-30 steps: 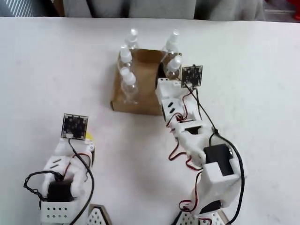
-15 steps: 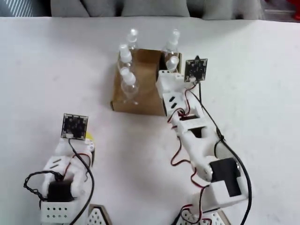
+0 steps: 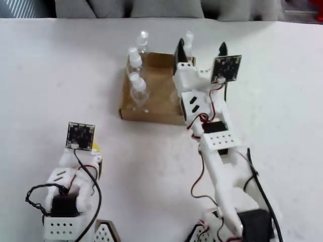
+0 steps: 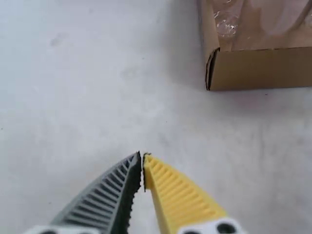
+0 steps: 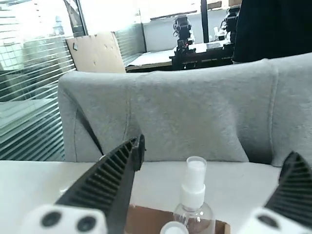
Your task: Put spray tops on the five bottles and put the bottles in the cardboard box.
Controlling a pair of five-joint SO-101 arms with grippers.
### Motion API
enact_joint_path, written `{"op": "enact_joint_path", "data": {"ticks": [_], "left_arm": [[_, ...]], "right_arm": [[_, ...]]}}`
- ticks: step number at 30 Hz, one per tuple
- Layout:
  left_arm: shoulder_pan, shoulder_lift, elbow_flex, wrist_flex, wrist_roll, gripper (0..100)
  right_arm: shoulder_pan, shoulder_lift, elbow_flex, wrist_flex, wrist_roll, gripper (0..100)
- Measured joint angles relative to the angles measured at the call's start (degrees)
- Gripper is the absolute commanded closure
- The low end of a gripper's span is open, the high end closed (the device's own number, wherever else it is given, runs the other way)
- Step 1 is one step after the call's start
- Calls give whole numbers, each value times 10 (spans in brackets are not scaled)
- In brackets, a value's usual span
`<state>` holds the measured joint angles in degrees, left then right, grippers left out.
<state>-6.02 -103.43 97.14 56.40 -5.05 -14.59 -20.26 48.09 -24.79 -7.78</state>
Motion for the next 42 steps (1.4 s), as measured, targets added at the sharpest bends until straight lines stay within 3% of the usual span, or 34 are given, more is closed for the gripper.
{"op": "enact_joint_path", "data": {"ticks": [5, 12, 15, 21, 27, 37, 42], "left_arm": [[0, 0, 0, 0, 0, 977], [0, 0, 0, 0, 0, 977], [0, 0, 0, 0, 0, 977], [0, 0, 0, 0, 0, 977], [0, 0, 0, 0, 0, 977], [0, 0, 0, 0, 0, 976], [-25, 0, 0, 0, 0, 976]], "right_arm": [[25, -98, 0, 122, 0, 677], [75, -222, 0, 318, 0, 987], [100, -265, 0, 379, 0, 949], [149, -347, 5, 511, 0, 983], [149, -482, 42, 663, 0, 982], [150, -736, 205, 686, 0, 982], [151, -821, 285, 731, 64, 982]]}}
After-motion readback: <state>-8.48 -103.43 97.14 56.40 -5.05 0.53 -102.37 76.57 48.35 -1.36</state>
